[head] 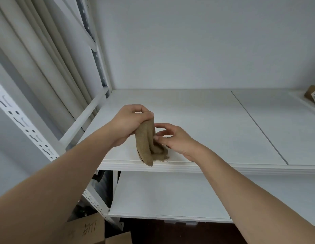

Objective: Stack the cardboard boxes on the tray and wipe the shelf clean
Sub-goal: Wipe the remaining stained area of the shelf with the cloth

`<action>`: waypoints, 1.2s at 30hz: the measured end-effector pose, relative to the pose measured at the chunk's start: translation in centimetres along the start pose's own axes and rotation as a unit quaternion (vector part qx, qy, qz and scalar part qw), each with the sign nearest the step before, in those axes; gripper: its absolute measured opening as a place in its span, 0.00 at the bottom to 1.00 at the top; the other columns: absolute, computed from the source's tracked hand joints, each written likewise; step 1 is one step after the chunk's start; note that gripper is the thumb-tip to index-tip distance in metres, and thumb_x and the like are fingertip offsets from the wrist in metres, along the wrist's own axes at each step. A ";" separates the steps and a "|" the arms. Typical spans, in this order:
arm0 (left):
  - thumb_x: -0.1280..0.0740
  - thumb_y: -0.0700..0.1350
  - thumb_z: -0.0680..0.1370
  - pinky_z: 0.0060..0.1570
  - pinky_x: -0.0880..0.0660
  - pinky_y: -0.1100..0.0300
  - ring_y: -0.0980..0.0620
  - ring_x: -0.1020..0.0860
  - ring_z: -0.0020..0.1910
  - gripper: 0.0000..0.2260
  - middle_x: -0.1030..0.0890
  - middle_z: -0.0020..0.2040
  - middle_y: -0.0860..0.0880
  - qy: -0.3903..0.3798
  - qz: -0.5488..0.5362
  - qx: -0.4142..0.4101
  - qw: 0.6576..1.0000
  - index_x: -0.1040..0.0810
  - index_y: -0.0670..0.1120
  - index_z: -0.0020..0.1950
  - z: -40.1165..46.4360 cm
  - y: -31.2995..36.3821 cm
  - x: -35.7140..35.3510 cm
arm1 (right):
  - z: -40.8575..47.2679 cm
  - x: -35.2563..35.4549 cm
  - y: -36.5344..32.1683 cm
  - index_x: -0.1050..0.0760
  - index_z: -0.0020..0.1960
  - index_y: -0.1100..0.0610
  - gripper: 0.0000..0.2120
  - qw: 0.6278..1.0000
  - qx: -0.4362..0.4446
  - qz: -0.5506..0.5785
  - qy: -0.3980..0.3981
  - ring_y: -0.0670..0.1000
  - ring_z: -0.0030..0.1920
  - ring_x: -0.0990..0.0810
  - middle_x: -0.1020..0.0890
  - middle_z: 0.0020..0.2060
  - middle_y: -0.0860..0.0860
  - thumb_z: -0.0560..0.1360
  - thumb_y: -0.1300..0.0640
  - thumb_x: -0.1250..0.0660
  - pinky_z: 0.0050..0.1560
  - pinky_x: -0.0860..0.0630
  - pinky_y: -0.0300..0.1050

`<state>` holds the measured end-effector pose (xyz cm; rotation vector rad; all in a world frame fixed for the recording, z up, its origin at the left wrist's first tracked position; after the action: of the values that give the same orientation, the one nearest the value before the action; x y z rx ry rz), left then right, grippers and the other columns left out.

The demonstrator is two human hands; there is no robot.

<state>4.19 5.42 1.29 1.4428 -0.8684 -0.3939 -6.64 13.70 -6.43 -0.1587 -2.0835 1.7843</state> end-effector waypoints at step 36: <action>0.33 0.45 0.77 0.49 0.29 0.61 0.51 0.21 0.49 0.07 0.18 0.44 0.50 -0.070 0.409 -0.024 0.909 0.16 0.43 0.45 5.5 -6.0 -3.6 | -0.3 10.1 2.3 0.20 0.40 0.49 0.06 0.931 -0.034 -0.359 0.050 0.42 0.38 0.22 0.17 0.36 0.43 0.76 0.54 0.31 0.49 0.24 0.43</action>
<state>-0.55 3.37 -5.96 0.8931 -1.4732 0.1236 -16.22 17.79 -6.43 0.4345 -1.7941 1.2260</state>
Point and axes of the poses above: each hand's wrist, its own z-axis towards the middle knuckle, its own x-axis out of the back of the hand, y = z × x, the point moved 7 cm from there along z, towards the middle knuckle
